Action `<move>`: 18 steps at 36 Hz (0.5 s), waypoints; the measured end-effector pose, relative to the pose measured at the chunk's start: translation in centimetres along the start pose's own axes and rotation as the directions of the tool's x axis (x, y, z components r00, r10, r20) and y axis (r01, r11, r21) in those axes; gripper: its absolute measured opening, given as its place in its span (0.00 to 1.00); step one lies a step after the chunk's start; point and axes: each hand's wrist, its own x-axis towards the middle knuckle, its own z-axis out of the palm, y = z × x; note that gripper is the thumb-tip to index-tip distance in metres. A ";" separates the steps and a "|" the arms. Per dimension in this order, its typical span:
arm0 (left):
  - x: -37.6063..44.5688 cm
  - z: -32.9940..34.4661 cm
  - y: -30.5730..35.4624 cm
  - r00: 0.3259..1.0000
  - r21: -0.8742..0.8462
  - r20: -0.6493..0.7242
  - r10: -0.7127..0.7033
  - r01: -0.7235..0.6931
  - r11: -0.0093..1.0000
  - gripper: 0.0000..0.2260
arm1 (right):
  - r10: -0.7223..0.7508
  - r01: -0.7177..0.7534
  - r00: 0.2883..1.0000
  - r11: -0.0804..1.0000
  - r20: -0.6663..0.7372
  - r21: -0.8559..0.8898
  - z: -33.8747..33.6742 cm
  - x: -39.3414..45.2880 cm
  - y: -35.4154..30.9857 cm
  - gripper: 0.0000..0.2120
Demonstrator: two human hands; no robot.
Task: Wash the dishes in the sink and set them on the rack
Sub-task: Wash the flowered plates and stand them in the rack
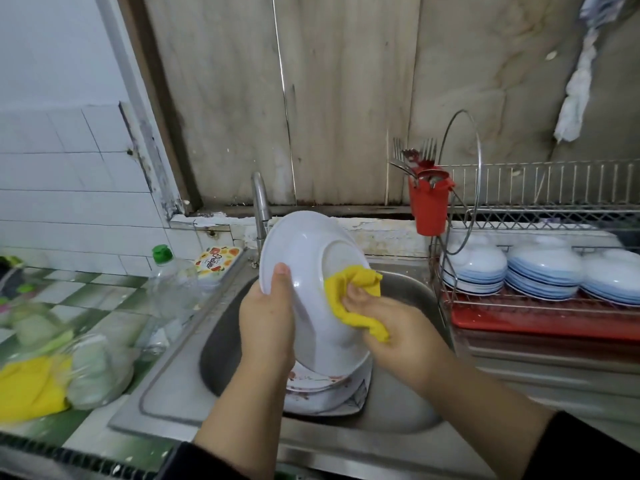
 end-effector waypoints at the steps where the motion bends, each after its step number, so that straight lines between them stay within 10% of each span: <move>1: -0.1 0.0 -0.1 1.000 0.002 0.003 -0.006 0.006 1.000 0.07 | 0.005 -0.005 1.000 1.000 0.005 -0.023 -0.3 -0.2 0.6 0.27; 8: -0.4 1.2 0.6 0.996 0.071 0.080 -0.025 0.019 0.997 0.07 | 0.193 -0.200 0.964 0.980 -0.185 -0.019 -2.3 5.2 -0.7 0.22; 14: -0.6 1.0 1.7 0.997 0.160 0.075 0.003 -0.015 0.987 0.21 | -0.287 0.296 0.955 0.939 0.074 -0.178 -0.8 4.6 -3.2 0.22; 18: -1.2 0.6 2.2 0.995 0.210 0.097 -0.030 0.009 0.978 0.28 | -0.259 0.270 0.962 0.945 0.082 -0.184 -2.4 5.9 -1.3 0.21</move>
